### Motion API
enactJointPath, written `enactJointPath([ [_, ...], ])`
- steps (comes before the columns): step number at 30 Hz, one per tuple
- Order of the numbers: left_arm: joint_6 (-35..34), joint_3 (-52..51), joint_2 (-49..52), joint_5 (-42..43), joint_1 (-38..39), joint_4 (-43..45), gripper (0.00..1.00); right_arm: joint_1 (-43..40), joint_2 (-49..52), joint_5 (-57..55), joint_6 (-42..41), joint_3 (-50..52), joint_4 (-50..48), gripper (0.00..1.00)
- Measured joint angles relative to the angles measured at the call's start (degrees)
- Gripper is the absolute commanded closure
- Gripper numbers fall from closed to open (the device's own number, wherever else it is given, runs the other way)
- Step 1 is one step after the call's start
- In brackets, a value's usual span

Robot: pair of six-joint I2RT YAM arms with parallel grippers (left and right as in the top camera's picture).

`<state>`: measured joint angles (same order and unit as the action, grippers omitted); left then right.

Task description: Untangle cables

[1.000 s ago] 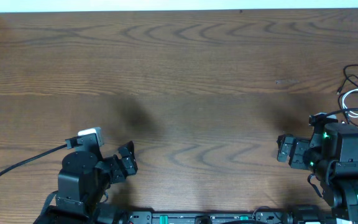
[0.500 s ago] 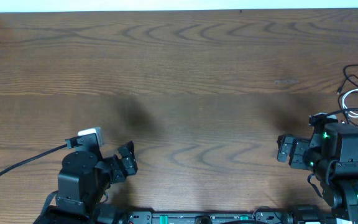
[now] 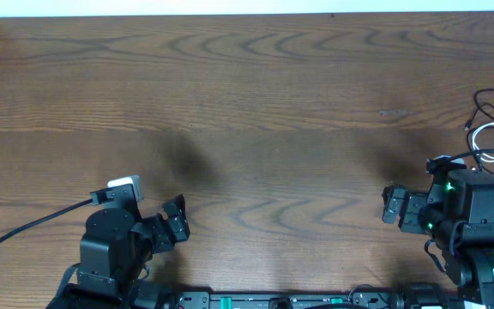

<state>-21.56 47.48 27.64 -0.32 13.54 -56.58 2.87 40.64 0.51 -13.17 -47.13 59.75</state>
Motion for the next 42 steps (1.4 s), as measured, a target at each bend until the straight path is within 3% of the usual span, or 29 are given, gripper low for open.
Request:
enactJointPath([
  [8, -0.02, 0.0, 0.0, 0.0, 0.0, 0.0, 0.02, 0.07, -2.38, -1.88, 0.17, 1.18, -4.61, 0.01],
  [24, -0.02, -0.02, 0.02, 0.0, 0.0, -0.02, 0.02, 6.27, -24.17, -1.86, 3.02, 22.29, -35.98, 0.01],
  [33, 0.0, -0.02, 0.0, 0.0, 0.0, -0.02, 0.02, 6.27, -30.6, -1.86, 4.26, 33.97, -55.19, 0.01],
  [42, 0.0, -0.02, 0.0, 0.0, 0.0, 0.0, 0.02, 6.03, -38.01, -1.86, 4.7, 43.04, -63.87, 0.01],
])
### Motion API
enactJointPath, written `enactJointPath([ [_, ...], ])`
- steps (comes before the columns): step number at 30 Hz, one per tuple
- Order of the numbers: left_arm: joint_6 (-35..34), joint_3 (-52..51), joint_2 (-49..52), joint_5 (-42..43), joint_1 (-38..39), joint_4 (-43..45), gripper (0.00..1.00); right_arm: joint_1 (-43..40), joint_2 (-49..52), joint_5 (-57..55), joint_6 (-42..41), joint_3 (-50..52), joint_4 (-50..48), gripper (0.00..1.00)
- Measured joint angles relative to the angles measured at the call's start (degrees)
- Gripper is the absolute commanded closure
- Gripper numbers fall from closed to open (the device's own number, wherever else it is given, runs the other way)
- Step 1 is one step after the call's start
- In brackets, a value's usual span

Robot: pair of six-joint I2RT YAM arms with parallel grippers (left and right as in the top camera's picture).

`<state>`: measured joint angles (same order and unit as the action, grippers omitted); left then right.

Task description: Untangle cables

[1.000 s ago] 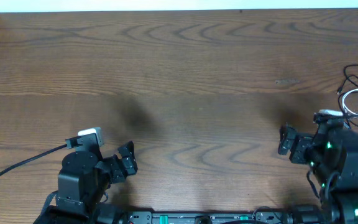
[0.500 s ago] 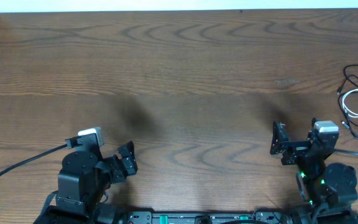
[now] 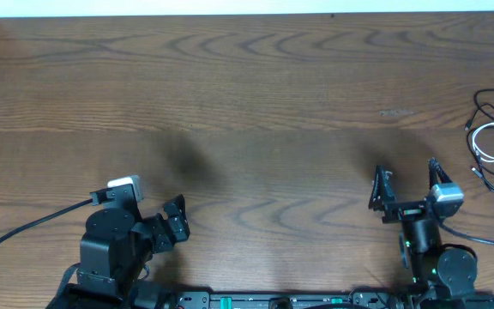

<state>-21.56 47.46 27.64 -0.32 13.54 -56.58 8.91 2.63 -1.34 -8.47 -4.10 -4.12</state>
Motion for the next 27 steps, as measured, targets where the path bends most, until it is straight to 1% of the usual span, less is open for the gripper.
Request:
enactJointPath([
  [2, -0.02, 0.0, 0.0, 0.0, 0.0, 0.0, 0.02, -0.31, -1.68, -0.02, 0.0, 2.67, -2.64, 0.01],
  [8, -0.02, 0.0, 0.0, 0.0, 0.0, -0.02, 0.02, -0.37, -1.81, -1.05, 0.24, 3.63, -2.82, 0.01],
  [15, 0.0, -0.02, 0.0, 0.0, 0.0, -0.02, 0.02, -0.37, -1.88, -1.73, 3.1, 3.72, 7.93, 0.01],
  [23, -0.02, -0.04, 0.0, 0.0, 0.0, -0.02, 0.02, -0.37, -1.95, -1.62, 5.62, 3.72, 7.89, 0.01],
  [27, 0.0, -0.04, 0.0, 0.0, 0.0, -0.02, 0.02, -0.37, -1.95, -1.62, 9.22, 3.72, 6.16, 0.01],
])
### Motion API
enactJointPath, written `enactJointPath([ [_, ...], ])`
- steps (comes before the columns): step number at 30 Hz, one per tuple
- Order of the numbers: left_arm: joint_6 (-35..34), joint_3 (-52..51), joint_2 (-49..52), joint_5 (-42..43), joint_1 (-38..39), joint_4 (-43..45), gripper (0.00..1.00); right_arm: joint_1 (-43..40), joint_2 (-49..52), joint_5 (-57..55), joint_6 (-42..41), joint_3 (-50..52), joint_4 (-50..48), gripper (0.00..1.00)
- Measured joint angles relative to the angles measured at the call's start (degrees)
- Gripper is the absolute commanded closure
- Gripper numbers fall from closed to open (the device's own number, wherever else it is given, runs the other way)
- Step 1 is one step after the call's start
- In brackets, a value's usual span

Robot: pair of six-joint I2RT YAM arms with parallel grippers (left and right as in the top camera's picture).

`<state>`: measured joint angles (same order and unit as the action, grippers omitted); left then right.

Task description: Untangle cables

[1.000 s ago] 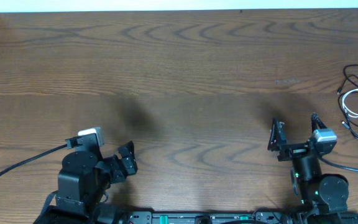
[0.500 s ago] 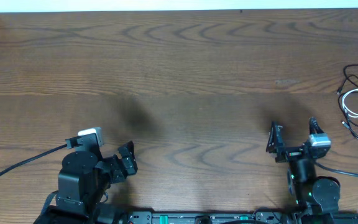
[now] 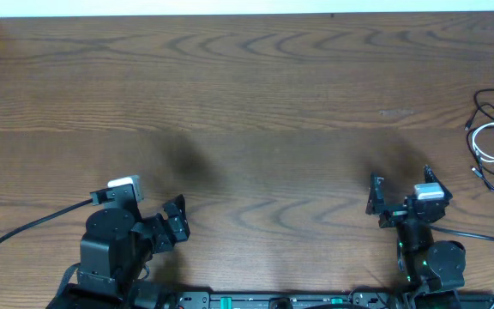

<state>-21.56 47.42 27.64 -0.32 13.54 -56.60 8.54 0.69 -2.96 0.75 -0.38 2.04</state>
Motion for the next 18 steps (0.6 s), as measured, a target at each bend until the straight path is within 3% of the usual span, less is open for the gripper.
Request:
enactJointPath([
  [18, 0.0, 0.0, 0.0, 0.0, 0.0, 0.0, 0.02, -3.56, 0.0, 2.58, 3.89, 0.0, 2.03, 0.01],
])
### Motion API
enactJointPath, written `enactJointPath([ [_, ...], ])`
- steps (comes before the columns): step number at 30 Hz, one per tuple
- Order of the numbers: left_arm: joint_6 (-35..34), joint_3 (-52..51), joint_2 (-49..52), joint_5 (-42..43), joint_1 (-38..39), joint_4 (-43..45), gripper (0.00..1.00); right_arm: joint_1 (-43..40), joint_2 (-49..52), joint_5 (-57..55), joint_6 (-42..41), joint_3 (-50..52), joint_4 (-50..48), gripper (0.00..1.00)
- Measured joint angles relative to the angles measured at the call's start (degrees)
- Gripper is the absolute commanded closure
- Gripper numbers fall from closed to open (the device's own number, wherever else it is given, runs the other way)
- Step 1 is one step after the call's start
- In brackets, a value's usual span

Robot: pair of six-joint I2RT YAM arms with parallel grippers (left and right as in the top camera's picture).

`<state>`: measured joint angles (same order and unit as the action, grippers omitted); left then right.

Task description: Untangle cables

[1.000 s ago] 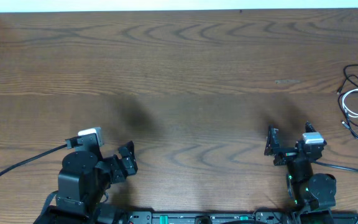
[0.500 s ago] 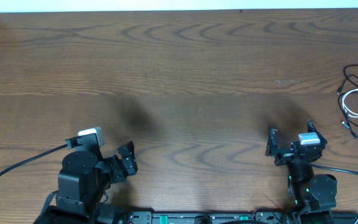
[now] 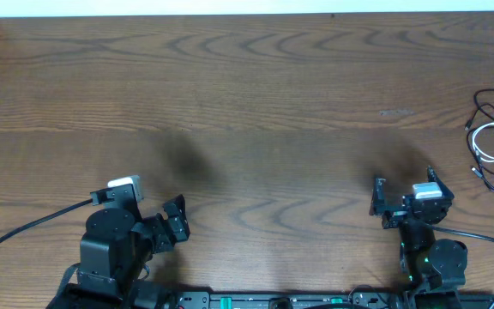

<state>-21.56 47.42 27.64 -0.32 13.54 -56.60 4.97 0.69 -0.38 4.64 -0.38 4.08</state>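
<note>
The cables lie at the table's far right edge: a thin black one looping around a coiled white one, partly cut off by the frame. My right gripper is low near the front edge, left of the cables and well apart from them. It is open and holds nothing. My left gripper rests at the front left, its fingers slightly apart and empty.
A thick black lead runs from the left arm's wrist off the left edge. Another black lead trails from the right arm toward the right edge. The wooden table stretches away behind both arms.
My right gripper has shifted a little to the right and stays open. The left arm and the cables are where they were.
At first my right arm stood tall at the right, close to the cables, its gripper pointing left. Later it was folded low by the front edge with the gripper wide open and facing away. It has settled there; the cables and left arm never moved.
</note>
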Motion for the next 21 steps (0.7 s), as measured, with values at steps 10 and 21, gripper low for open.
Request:
enactJointPath([
  [10, 0.0, 0.0, 0.0, 0.0, 0.0, 0.0, 0.02, -0.68, 0.0, 0.2, 0.0, 0.0, -0.02, 0.01],
  [21, 0.0, 0.0, 0.0, 0.0, 0.0, 0.0, 0.02, -0.68, 0.0, 0.2, 0.0, 0.0, -0.02, 0.01],
])
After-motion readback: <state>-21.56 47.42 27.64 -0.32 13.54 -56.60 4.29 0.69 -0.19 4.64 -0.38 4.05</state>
